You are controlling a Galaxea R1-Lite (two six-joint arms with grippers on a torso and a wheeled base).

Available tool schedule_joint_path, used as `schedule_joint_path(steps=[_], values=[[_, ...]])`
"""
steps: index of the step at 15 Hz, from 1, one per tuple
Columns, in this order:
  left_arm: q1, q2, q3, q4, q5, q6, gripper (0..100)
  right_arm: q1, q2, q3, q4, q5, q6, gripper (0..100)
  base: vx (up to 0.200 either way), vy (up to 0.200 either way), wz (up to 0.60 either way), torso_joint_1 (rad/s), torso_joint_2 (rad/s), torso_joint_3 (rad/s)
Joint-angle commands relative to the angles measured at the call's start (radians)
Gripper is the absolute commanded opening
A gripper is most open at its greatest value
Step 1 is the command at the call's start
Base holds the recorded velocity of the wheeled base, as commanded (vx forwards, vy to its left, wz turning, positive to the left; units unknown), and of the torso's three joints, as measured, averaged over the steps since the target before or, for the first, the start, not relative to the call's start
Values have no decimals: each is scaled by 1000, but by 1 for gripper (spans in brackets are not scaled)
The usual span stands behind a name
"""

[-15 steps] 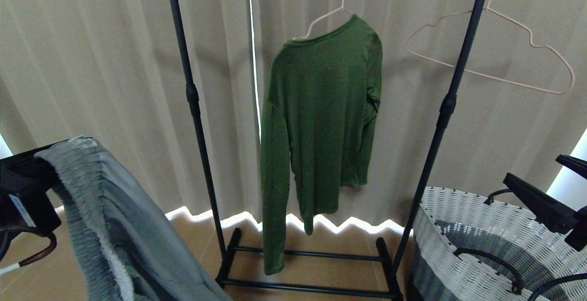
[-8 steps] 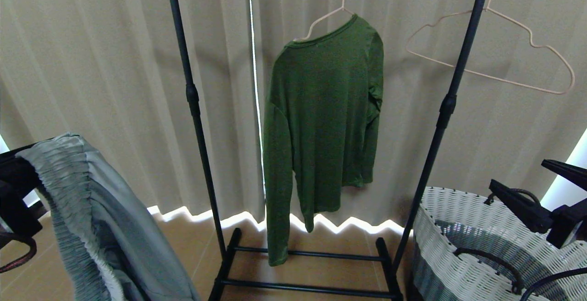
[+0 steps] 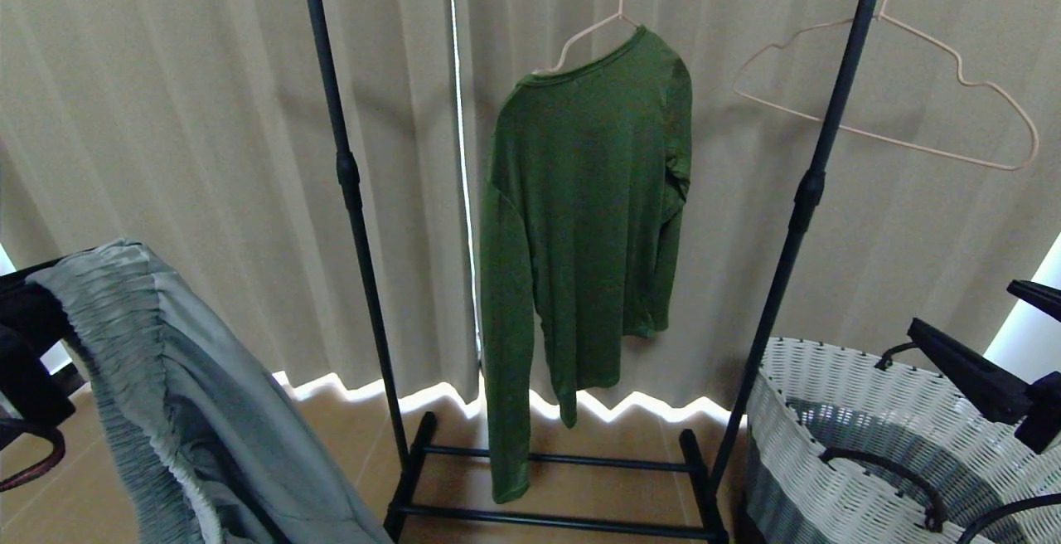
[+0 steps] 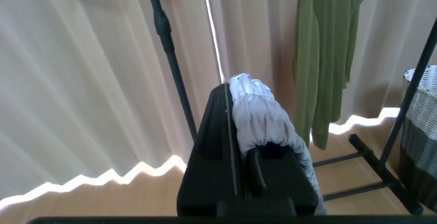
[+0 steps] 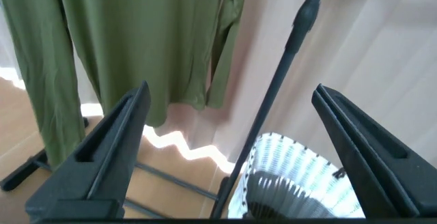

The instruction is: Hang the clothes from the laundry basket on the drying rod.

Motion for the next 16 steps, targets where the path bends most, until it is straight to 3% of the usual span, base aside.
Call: schedule_joint_path(steps=[1, 7, 13, 16], values=[[0, 4, 5, 0, 0, 4, 0, 0, -15, 2, -1, 1, -1, 100, 0, 0, 0, 0, 0, 0], [0, 4, -15, 1, 2, 30, 0, 0, -27, 2, -1, 1, -1, 100, 0, 0, 0, 92, -130, -142], [0, 4, -3, 0, 3, 38, 0, 0, -27, 0, -2, -1, 1, 100, 0, 0, 0, 117, -556, -257], [2, 1, -1, 0, 3, 38, 0, 0, -38, 5, -2, 1, 2, 100, 0, 0, 0, 338, -470, -261]])
